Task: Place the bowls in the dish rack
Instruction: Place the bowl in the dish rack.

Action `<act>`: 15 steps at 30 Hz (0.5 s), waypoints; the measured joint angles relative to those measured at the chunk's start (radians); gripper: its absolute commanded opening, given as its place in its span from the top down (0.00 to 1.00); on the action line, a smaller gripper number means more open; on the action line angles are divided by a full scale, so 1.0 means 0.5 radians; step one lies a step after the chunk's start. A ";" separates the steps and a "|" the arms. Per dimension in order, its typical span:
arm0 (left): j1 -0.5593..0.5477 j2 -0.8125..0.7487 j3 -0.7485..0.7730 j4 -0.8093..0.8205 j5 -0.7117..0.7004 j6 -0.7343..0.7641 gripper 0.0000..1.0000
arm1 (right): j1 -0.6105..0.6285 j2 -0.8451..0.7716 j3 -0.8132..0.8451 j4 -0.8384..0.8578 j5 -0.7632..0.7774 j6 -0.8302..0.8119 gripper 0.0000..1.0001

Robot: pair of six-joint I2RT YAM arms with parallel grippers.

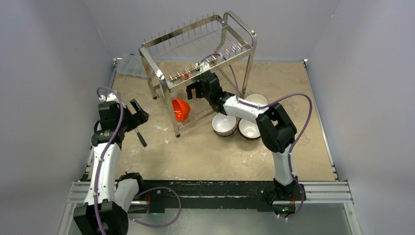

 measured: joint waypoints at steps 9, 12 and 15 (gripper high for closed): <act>0.000 0.019 -0.023 0.022 0.106 -0.001 0.05 | -0.037 -0.235 -0.328 -0.047 0.011 0.168 0.01; 0.000 0.030 -0.033 0.026 0.183 -0.001 0.05 | -0.068 -0.358 -0.459 -0.047 -0.025 0.212 0.01; 0.000 0.021 -0.033 0.052 0.264 -0.005 0.04 | -0.088 -0.493 -0.575 -0.046 -0.077 0.243 0.01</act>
